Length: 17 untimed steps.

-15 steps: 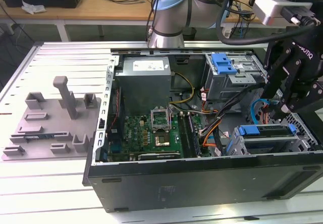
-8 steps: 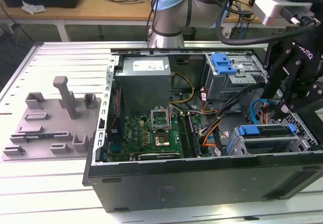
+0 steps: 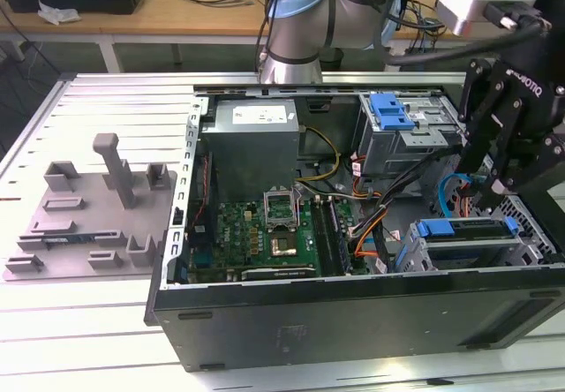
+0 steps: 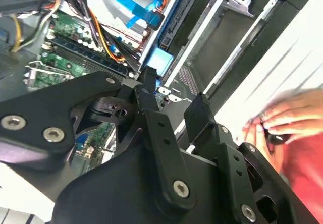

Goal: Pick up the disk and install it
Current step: 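Insert the first disk wire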

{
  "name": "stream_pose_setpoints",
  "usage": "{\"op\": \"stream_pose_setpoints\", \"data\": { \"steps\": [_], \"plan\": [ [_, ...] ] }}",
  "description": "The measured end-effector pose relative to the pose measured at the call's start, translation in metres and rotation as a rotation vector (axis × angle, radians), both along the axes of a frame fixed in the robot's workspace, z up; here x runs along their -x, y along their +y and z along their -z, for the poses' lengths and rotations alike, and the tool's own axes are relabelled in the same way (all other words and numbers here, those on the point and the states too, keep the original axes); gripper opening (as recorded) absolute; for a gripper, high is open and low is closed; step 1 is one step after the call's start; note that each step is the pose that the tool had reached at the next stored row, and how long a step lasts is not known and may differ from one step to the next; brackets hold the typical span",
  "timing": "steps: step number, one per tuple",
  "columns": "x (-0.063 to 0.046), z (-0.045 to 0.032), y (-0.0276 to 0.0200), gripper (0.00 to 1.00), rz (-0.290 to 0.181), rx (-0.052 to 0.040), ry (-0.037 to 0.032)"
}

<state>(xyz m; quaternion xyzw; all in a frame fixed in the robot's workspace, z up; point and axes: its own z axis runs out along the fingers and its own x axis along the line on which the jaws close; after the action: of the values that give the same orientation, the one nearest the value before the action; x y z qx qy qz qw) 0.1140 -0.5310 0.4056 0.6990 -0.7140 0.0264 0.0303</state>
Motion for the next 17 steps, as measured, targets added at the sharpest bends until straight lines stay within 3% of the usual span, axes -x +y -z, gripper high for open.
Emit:
{"op": "stream_pose_setpoints", "data": {
  "steps": [1,2,3,4,5,6,8,9,12,13,17],
  "plan": [
    [0.000,0.0000,0.0041,0.50,0.000,0.0147,-0.0001],
    [0.000,0.0001,0.0106,0.50,0.000,0.0358,0.0000],
    [0.000,0.0000,0.0143,0.50,0.000,0.0473,0.0000],
    [0.000,0.0001,0.0211,0.50,0.000,0.0666,0.0000],
    [0.000,0.0000,0.0254,0.50,0.000,0.0794,0.0000],
    [0.000,0.0000,0.0317,0.50,0.000,0.1020,-0.0001],
    [0.000,0.0000,0.0378,0.50,0.000,0.1298,0.0000],
    [0.000,0.0001,0.0429,0.50,0.000,0.1586,0.0000],
    [0.000,0.0000,0.0524,0.50,0.000,0.2156,0.0000],
    [0.000,0.0001,0.0566,0.50,0.000,0.2405,0.0000],
    [-0.003,0.0004,0.0659,0.50,0.000,0.3189,0.0015]
  ]
}}
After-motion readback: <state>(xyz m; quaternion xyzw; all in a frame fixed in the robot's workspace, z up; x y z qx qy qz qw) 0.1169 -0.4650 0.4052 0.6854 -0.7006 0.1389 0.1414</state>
